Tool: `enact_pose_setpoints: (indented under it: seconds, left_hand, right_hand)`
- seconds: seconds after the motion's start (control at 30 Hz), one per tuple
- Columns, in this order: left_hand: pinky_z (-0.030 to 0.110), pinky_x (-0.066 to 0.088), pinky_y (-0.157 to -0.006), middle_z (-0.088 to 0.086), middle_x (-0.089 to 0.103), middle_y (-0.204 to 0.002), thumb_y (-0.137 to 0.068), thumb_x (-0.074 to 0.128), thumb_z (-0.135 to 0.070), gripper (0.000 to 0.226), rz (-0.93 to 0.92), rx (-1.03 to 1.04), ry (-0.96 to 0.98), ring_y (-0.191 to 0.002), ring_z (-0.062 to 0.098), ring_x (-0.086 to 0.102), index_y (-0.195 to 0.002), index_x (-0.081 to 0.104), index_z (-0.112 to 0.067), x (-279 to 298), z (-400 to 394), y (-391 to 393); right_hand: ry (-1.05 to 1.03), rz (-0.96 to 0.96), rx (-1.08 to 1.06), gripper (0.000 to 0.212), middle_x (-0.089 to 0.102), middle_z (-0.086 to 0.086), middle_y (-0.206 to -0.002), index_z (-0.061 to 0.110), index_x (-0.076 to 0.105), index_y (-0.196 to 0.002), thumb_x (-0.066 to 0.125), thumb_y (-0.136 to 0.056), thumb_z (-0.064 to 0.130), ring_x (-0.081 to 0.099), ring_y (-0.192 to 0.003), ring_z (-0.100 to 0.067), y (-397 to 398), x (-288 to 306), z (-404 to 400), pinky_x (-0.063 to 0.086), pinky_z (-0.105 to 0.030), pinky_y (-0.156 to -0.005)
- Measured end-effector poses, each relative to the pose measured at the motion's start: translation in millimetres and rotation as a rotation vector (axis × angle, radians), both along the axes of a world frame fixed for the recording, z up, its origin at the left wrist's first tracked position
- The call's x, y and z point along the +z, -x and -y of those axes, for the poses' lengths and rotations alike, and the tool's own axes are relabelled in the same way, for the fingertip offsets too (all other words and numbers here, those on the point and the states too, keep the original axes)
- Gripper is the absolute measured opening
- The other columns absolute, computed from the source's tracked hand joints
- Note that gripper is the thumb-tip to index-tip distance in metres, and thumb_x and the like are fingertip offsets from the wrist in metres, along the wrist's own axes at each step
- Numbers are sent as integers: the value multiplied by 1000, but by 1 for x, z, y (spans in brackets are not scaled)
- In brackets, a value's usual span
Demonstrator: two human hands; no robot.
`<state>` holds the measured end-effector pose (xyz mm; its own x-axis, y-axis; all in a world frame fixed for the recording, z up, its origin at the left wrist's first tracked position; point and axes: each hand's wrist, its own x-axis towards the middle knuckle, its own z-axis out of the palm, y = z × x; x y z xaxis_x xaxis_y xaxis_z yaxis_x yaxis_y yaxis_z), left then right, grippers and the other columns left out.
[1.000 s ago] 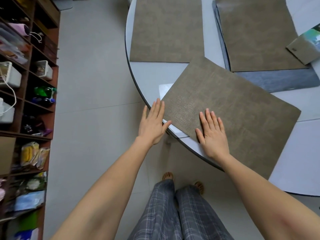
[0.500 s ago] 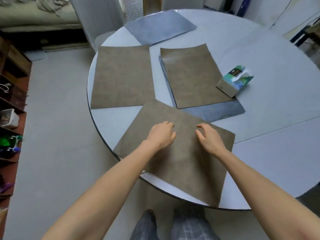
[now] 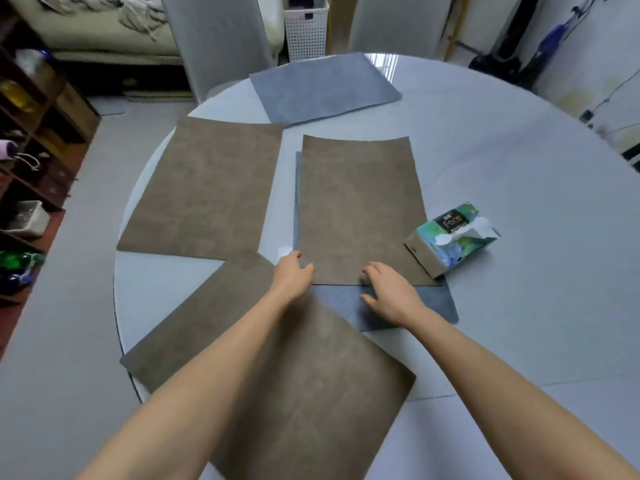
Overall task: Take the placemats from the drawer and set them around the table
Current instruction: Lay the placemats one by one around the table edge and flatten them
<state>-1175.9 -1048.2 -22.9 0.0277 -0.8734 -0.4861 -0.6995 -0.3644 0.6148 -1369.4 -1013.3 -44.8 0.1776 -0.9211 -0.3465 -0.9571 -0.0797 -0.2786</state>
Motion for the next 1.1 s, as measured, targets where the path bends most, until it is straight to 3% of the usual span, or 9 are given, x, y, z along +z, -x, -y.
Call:
enact_pose_setpoints:
  seconds: [0.17, 0.3, 0.53, 0.63, 0.7, 0.8, 0.9, 1.0, 1.1]
  left_hand:
    - [28, 37, -96, 18, 48, -140, -95, 47, -15, 45, 15, 158, -52, -128, 29, 46, -135, 43, 4, -9, 18, 11]
    - [29, 40, -85, 18, 55, -127, -93, 47, -19, 36, 9, 198, -112, -113, 32, 52, -122, 49, 3, -22, 33, 17]
    - [41, 42, -101, 25, 53, -125, -91, 46, -20, 35, 15, 299, -117, -123, 39, 43, -113, 55, 6, -34, 50, 17]
    - [41, 46, -86, 33, 57, -114, -89, 46, -16, 24, -28, 294, -101, -110, 41, 51, -83, 58, 4, -41, 51, 9]
    - [33, 41, -63, 25, 56, -91, -89, 45, -14, 22, -92, 291, -86, -81, 34, 51, -67, 47, -9, -44, 49, 3]
    - [29, 29, -64, 9, 42, -74, -90, 47, -18, 13, -226, 269, -72, -71, 19, 37, -77, 48, -14, -43, 42, -4]
    - [34, 34, -67, 6, 38, -72, -95, 46, -33, 21, -425, 369, -95, -73, 20, 37, -85, 51, -15, -35, 37, -9]
    - [38, 46, -94, 1, 53, -105, -99, 43, -40, 34, -754, 598, -159, -102, 21, 54, -122, 53, -17, -14, 38, -14]
    - [43, 44, -102, 13, 40, -144, -98, 45, -45, 58, -1011, 667, -299, -131, 32, 45, -146, 34, -15, 15, 36, -13]
  right_hand:
    - [-154, -91, 122, 82, 0, -11, -160, 17, 13, -150, 58, -87, 43, 2, -148, -30, -7, -29, 21, 10, -46, -119]
    - [-25, -205, 90, 61, 7, -17, -158, 8, 13, -149, 36, -99, 35, 10, -146, -34, -6, -45, 30, 15, -48, -118]
    - [15, -267, 372, 67, 3, -19, -158, 4, 4, -150, 38, -93, 11, 5, -146, -36, -13, -42, 44, 17, -46, -118]
    - [63, -291, 359, 65, 6, -24, -157, 1, 3, -150, 36, -93, 2, 10, -145, -39, -23, -41, 42, 24, -47, -115]
    - [125, -268, 313, 57, 14, -23, -155, -1, 11, -148, 34, -95, 1, 18, -143, -38, -27, -39, 40, 29, -45, -112]
    - [173, -152, 120, 38, 46, -15, -139, 7, 43, -132, 35, -95, 4, 46, -126, -33, -26, -37, 50, 47, -41, -92]
    - [260, 131, -192, 31, 69, -15, -106, 13, 61, -111, 41, -89, 4, 63, -96, -38, -25, -24, 65, 51, -42, -77]
    - [435, 402, -375, 22, 68, -10, -80, 11, 65, -95, 45, -89, 3, 61, -77, -30, -28, 23, 84, 39, -33, -64]
    - [490, 655, -457, 18, 65, -7, -78, 11, 64, -88, 47, -94, 10, 60, -76, -24, -37, 86, 95, 44, -36, -66]
